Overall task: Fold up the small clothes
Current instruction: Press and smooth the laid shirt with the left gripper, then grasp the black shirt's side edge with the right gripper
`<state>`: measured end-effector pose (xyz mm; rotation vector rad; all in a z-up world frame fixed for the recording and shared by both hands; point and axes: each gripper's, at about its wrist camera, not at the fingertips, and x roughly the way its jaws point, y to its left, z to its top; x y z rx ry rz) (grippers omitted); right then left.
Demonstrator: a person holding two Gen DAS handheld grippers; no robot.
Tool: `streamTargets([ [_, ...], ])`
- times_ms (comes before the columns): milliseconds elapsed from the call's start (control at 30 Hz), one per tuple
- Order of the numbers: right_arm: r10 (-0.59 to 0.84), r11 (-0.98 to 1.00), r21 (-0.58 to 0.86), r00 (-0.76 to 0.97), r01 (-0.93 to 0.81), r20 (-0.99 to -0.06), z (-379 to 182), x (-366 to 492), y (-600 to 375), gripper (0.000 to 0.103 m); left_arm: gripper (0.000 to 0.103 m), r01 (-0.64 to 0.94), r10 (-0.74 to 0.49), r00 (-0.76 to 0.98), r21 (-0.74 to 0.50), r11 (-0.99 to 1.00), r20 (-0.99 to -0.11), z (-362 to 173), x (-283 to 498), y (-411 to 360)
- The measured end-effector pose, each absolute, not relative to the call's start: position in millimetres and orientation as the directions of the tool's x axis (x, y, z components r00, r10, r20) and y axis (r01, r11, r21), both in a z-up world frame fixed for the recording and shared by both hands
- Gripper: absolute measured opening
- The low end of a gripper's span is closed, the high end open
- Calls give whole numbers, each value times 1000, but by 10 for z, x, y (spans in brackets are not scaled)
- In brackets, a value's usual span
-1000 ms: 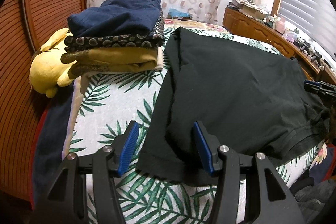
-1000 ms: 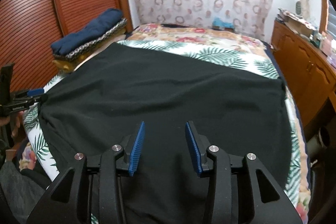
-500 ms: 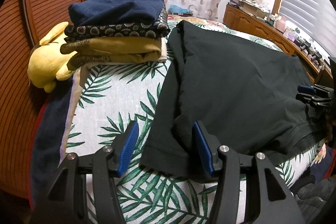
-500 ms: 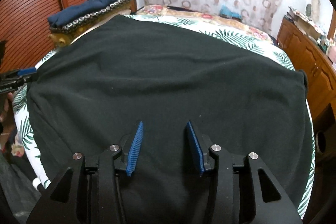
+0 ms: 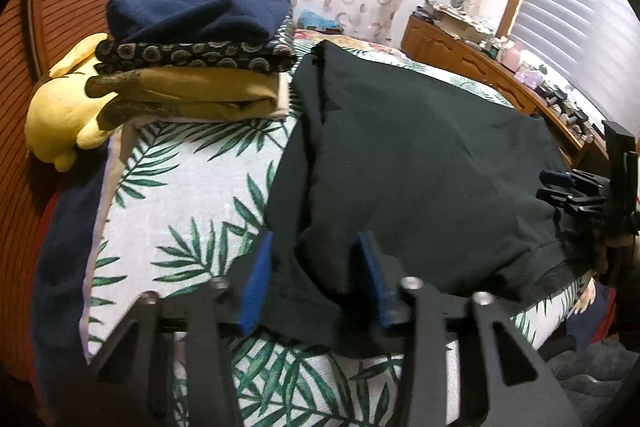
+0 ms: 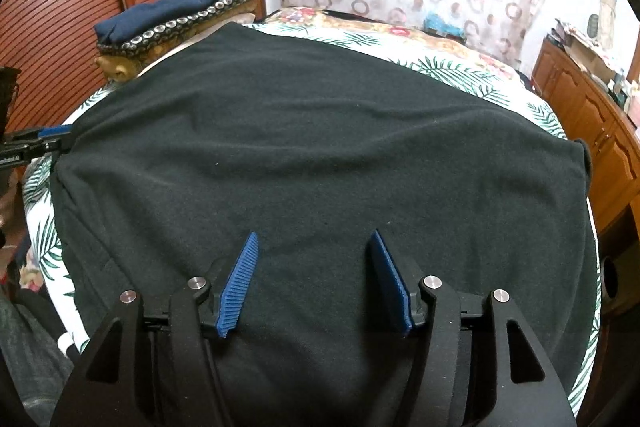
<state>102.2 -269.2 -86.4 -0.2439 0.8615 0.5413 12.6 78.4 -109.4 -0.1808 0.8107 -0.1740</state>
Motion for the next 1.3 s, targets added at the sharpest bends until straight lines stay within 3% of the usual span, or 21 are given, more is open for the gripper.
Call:
streamTargets([
  [67,352,839,11,528,-544,-773,-868,1016,-2690,60,16,92,-228,673,-227,970,-703,-1092,141,778],
  [200,351,839,9,529,-544,-773,-869,1016,-2690,60,8,118,-248,679,-230,966,-691,-1035,142,719],
  [467,364,858,60,522,-509,-771,-761,967,-2843,54,8,258,-369,740,-270,928,-562,-525,195,305],
  [667,350,887,46,606,-459,-715,-443,741,-3227,52,8,386,-468,730,-265,884,-497,-140,413,-204],
  [1300,199,973,35,754,-228,-626,-60,373,-4452,36,7,722,-721,511,-221,656,-468,551,721,-2062],
])
